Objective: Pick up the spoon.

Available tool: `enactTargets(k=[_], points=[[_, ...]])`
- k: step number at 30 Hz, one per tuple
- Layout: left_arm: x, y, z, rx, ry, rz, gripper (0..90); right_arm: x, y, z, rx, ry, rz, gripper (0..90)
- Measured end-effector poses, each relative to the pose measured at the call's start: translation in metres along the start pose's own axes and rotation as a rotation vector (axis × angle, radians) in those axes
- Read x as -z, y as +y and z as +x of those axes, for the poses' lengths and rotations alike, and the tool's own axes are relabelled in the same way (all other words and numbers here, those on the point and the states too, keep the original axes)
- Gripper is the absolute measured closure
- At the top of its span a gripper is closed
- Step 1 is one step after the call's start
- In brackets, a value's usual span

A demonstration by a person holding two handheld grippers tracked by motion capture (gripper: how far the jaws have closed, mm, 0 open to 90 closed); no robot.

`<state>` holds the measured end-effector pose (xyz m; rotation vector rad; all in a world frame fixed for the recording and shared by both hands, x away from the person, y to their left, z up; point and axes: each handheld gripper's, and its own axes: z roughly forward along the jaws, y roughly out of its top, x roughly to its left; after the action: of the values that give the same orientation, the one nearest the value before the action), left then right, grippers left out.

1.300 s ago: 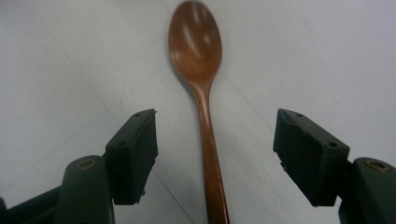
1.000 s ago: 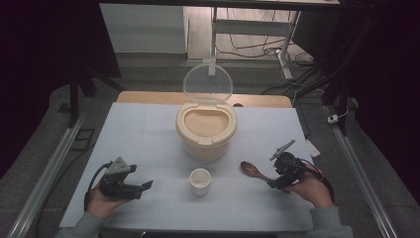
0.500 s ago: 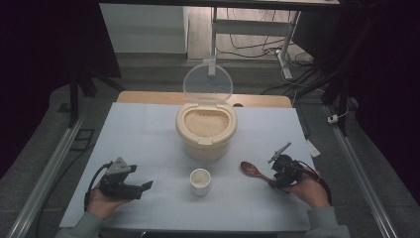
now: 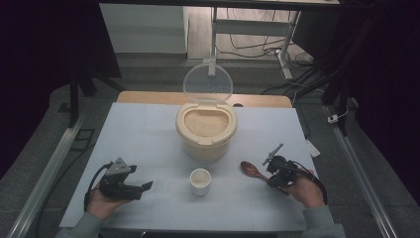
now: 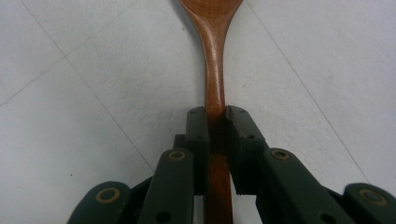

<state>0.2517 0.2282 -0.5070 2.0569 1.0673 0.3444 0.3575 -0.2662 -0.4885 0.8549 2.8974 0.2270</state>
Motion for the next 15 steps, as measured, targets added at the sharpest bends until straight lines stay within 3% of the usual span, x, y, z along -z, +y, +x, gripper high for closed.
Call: enactTargets(k=[7, 15], points=[[0.0, 0.0, 0.0, 0.001, 0.0, 0.0, 14.0, 0.002, -0.004, -0.001, -0.009, 0.006, -0.034, 79.8], [0.0, -0.001, 0.002, 0.006, 0.004, 0.001, 14.1, 0.023, -0.012, -0.006, -0.037, 0.038, -0.178, 79.9]])
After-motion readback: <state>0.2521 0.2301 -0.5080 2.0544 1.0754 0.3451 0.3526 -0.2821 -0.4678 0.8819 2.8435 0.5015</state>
